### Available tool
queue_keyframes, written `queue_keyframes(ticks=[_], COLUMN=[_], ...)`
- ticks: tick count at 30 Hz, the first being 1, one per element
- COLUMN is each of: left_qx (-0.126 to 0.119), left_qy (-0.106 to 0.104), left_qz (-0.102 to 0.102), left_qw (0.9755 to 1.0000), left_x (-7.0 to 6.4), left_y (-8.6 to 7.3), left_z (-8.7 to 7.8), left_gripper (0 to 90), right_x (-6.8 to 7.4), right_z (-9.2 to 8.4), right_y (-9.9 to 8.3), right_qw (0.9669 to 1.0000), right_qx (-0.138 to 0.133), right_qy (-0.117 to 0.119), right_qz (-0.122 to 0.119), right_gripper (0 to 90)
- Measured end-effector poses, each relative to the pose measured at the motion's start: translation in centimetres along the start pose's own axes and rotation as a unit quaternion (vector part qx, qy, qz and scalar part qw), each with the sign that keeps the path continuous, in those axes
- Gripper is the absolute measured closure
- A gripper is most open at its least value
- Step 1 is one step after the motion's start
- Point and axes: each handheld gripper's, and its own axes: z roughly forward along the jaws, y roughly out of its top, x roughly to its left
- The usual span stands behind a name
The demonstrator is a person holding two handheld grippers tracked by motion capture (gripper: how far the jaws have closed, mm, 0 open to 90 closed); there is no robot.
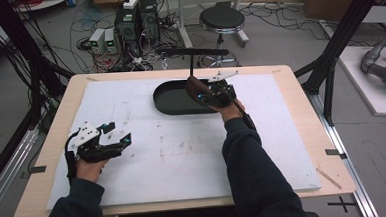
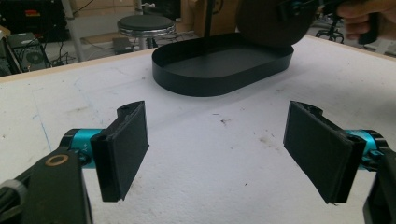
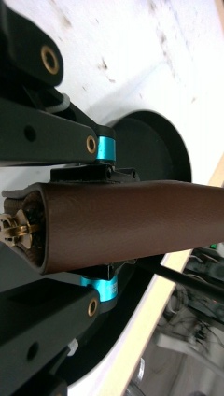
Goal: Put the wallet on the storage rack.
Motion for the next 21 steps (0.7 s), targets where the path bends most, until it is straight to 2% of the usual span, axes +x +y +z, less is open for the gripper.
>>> queue_keyframes(ticks=[1, 2, 7, 11, 16, 18, 19, 21], left_qx=[0.0, 0.002, 0.0, 0.002, 0.004, 0.004, 0.004, 0.004], left_qy=[0.0, 0.0, 0.001, 0.002, 0.001, 0.002, 0.002, 0.002], left_qz=[0.0, -0.002, -0.006, -0.007, -0.01, -0.01, -0.01, -0.014], left_qw=[1.0, 1.0, 1.0, 1.0, 0.9999, 0.9999, 0.9999, 0.9999], left_x=[0.0, 0.1, 0.2, 0.2, 0.3, 0.3, 0.3, 0.3], left_y=[0.0, 0.0, -0.1, -0.1, -0.2, -0.2, -0.2, -0.2], left_z=[0.0, 0.0, 0.0, -0.1, 0.0, 0.0, 0.0, 0.0], left_gripper=[21.9, 21.9, 21.9, 21.9, 21.9, 21.9, 21.9, 22.0], right_x=[0.0, -0.1, 0.0, 0.0, -0.6, -1.0, -1.1, -1.3], right_z=[0.0, 1.3, 4.2, 5.7, 6.8, 6.8, 6.7, 6.3], right_y=[0.0, 0.2, 0.6, 0.3, -0.7, -0.9, -0.8, -0.8], right_qw=[1.0, 0.9999, 0.9991, 0.9977, 0.9949, 0.9942, 0.9942, 0.9945], right_qx=[0.0, 0.004, 0.02, 0.02, 0.043, 0.037, 0.035, 0.032], right_qy=[0.0, 0.004, 0.022, 0.03, 0.025, 0.021, 0.009, -0.014], right_qz=[0.0, 0.009, 0.031, 0.057, 0.088, 0.099, 0.101, 0.099], right_gripper=[65.3, 65.2, 65.1, 65.0, 63.8, 57.6, 50.0, 44.2])
